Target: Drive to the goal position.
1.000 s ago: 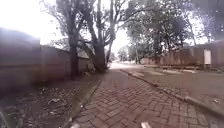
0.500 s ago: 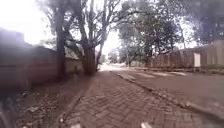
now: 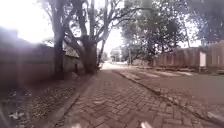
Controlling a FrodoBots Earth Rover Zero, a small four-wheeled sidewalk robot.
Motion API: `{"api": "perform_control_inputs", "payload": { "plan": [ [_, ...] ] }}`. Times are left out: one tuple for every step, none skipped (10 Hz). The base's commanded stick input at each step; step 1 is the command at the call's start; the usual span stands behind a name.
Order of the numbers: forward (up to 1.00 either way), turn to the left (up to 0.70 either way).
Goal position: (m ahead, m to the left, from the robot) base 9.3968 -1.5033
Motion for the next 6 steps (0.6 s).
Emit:
{"api": "perform_control_inputs", "payload": {
  "plan": [
    [0.7,0.01],
    [0.7,-0.19],
    [0.7,0.05],
    [0.7,0.04],
    [0.7,0.04],
    [0.7,0.04]
  ]
}}
